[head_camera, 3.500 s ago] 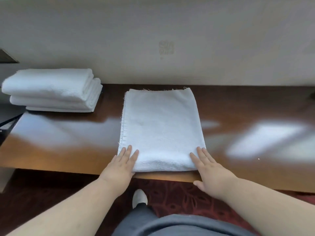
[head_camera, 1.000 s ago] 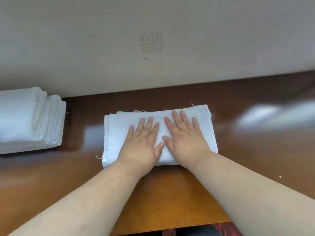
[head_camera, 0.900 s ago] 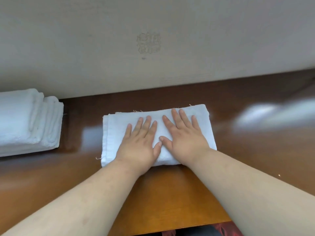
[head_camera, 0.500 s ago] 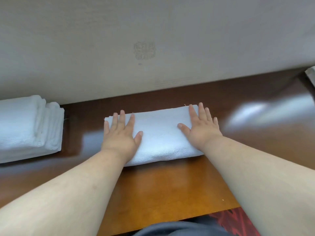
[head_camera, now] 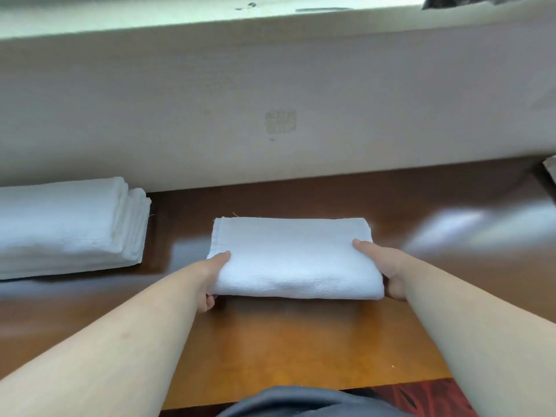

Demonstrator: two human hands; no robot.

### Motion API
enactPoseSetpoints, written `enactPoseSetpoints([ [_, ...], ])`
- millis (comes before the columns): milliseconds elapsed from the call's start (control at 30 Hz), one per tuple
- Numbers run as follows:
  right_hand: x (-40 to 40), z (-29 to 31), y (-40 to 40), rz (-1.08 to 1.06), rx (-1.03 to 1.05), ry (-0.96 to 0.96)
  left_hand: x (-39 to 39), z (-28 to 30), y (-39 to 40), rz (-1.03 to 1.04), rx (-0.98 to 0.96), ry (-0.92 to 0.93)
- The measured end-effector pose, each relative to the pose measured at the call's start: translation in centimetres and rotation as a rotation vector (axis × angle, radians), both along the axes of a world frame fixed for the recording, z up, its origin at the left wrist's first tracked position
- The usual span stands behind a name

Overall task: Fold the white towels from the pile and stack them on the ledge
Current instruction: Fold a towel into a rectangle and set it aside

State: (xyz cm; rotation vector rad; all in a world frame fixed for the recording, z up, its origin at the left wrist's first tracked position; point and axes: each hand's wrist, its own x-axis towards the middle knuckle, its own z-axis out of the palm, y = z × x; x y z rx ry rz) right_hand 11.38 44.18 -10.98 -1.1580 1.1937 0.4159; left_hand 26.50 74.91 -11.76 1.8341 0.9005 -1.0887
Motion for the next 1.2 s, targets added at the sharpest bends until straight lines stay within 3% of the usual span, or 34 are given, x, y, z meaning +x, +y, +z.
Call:
enactPoseSetpoints([
  [200, -0.1, 3.3, -0.2, 0.053, 0.081, -0.130, -0.1, 5.0, 1.4, -0.077, -0.162, 0.094],
  [467, 3.9, 10.6, 1.2, 0.278, 0.010, -0.380, -0.8, 13.3, 6.7, -0.108, -0.474, -0.044],
  [600, 7.2, 13.7, 4.8, 0.348, 0.023, -0.465, 0.5, 15.8, 10.6, 0.072, -0.598, -0.194],
  [700, 9.3, 15.4, 9.2, 0.348, 0.026, -0.545, 2.2, 17.6, 14.4, 0.175, -0.580, -0.307],
  [967, 15.8, 15.9, 25.4, 0.288, 0.067, -0.656, 10.8, 19.8, 29.2, 0.198, -0.520, -0.486],
  [1200, 24.0, 15.8, 36.2, -0.005, 0.078, -0.586, 21.0, 22.0, 38.4, 0.118, -0.376, -0.482],
])
